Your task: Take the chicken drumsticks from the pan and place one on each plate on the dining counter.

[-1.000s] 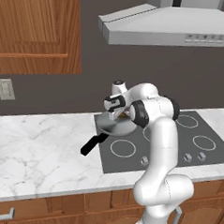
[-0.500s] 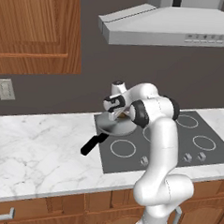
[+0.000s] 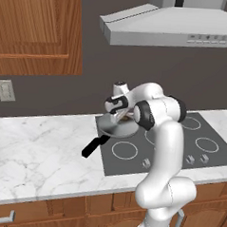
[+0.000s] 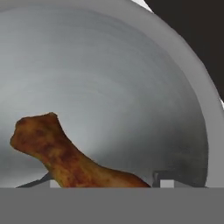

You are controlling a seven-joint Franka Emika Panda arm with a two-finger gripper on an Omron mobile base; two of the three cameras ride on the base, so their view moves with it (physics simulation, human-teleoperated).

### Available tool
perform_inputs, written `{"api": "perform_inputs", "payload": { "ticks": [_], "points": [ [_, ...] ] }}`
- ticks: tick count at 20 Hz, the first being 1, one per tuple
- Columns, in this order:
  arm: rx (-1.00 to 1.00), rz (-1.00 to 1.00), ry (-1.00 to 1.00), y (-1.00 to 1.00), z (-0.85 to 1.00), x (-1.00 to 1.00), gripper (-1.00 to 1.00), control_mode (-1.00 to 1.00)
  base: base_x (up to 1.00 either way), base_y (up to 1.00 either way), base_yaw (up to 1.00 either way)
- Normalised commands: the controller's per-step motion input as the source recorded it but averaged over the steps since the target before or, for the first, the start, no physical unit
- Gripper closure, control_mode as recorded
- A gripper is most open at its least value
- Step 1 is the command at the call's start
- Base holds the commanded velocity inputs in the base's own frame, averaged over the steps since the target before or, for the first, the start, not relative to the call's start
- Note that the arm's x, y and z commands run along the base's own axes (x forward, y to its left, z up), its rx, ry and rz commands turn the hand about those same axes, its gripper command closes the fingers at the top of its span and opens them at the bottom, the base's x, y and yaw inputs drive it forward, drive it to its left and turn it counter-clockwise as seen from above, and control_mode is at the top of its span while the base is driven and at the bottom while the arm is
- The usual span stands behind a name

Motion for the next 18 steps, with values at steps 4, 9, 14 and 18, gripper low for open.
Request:
{"api": "perform_inputs", "payload": {
  "ticks": [4, 9, 14, 18],
  "points": [
    [0.0, 0.0, -0.03, 0.0, 0.16, -0.53, 1.0, -1.0, 0.0, 0.0, 0.0],
    [0.0, 0.0, -0.2, 0.01, 0.08, -0.7, 1.0, -1.0, 0.0, 0.0, 0.0],
    [0.05, 0.0, -0.21, 0.0, 0.31, -0.58, 1.0, -1.0, 0.0, 0.0, 0.0],
    [0.15, -0.03, 0.0, 0.0, 0.63, -0.46, 1.0, -1.0, 0.0, 0.0, 0.0]
  ]
}}
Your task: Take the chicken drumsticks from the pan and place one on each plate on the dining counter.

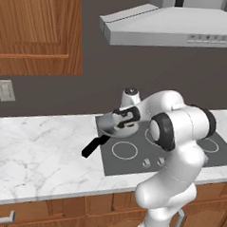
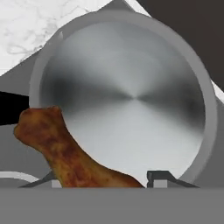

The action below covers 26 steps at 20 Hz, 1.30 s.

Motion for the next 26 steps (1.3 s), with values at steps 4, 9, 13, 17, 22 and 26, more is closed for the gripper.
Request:
{"api": "perform_inputs", "payload": {
  "ticks": [4, 9, 13, 17, 22, 26],
  "points": [
    [0.19, -0.14, 0.08, 0.0, 0.66, -0.5, 1.0, -1.0, 0.0, 0.0, 0.0],
    [0.09, -0.21, 0.05, 0.0, 0.44, -0.71, 1.0, -1.0, 0.0, 0.0, 0.0],
    [0.0, -0.24, 0.0, 0.0, 0.3, -0.8, 1.0, -1.0, 0.0, 0.0, 0.0],
    [-0.03, -0.18, 0.0, 0.02, 0.25, -0.65, 1.0, -1.0, 0.0, 0.0, 0.0],
    [-0.01, -0.12, -0.08, 0.0, 0.18, -0.65, 1.0, -1.0, 0.0, 0.0, 0.0],
    [-0.01, -0.01, -0.07, 0.0, 0.0, -0.27, 1.0, -1.0, 0.0, 0.0, 0.0]
  ]
}}
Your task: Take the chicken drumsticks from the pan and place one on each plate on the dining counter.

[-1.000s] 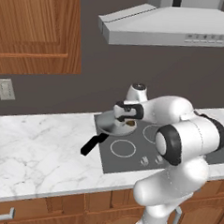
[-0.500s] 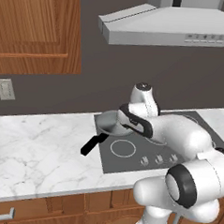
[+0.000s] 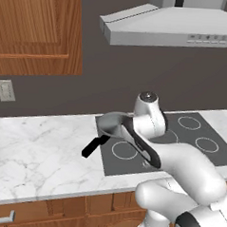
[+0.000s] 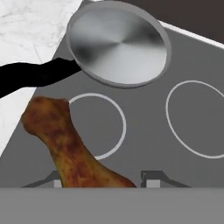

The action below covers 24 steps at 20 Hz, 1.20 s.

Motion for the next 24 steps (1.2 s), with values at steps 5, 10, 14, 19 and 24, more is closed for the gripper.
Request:
{"api": "perform_inputs", "payload": {
  "ticks": [5, 10, 14, 19, 24],
  "points": [
    [0.0, 0.0, 0.0, 0.0, 0.0, 0.0, 1.0, -1.0, 0.0, 0.0, 0.0],
    [0.0, 0.0, -0.04, 0.0, 0.0, -0.05, 1.0, -1.0, 0.0, 0.0, 0.0],
    [0.04, 0.0, -0.15, 0.0, 0.0, -0.29, 1.0, -1.0, 0.0, 0.0, 0.0],
    [0.0, -0.02, -0.03, 0.01, 0.0, -0.29, 1.0, 1.0, -0.21, 0.01, -0.03],
    [0.0, 0.0, 0.0, 0.0, 0.0, 0.0, 1.0, 1.0, -0.54, 0.09, -0.01]
  ]
}}
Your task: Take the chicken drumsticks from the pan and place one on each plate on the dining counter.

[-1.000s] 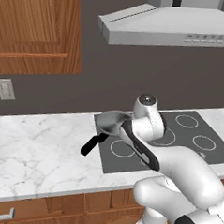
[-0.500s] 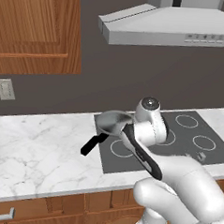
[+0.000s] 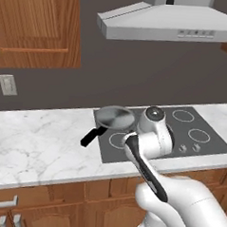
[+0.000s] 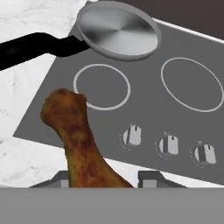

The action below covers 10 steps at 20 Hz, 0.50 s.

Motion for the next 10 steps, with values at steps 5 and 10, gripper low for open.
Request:
{"api": "perform_inputs", "payload": {
  "ticks": [5, 10],
  "points": [
    [0.0, 0.0, 0.0, 0.0, 0.0, 0.0, 1.0, 1.0, -0.3, 0.72, 0.2],
    [0.0, 0.0, 0.0, 0.0, 0.0, 0.0, 1.0, 1.0, -0.2, 0.7, 0.82]
  ]
}}
